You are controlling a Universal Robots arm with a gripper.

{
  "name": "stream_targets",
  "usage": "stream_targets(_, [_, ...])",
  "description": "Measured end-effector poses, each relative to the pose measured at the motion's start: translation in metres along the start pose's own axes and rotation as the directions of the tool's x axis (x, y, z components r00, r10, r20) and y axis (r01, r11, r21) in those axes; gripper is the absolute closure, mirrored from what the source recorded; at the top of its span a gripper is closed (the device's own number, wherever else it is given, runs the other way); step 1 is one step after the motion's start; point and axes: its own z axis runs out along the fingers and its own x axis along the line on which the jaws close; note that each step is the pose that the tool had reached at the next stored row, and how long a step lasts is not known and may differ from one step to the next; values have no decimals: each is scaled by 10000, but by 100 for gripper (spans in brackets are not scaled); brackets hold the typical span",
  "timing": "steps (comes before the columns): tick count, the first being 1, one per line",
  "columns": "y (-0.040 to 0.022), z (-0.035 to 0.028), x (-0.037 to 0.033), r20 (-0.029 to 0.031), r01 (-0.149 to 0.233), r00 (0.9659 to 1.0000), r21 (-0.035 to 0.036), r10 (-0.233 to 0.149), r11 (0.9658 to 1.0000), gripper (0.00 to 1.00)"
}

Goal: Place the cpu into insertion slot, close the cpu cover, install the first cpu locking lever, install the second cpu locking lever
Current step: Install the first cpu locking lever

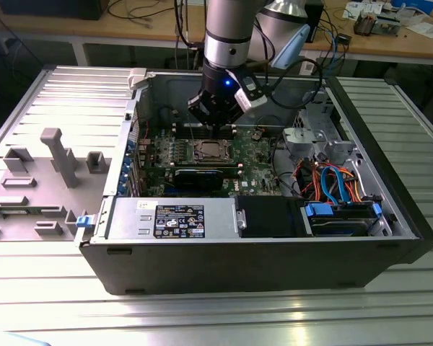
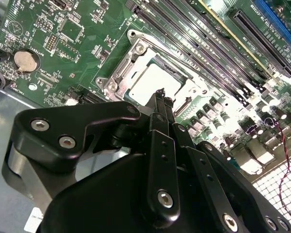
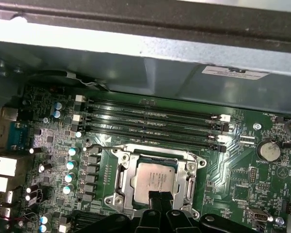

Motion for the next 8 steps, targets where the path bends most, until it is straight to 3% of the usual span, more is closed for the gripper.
stream_targets(8, [0,0,0,1,435,9991,18,-435,9991,89])
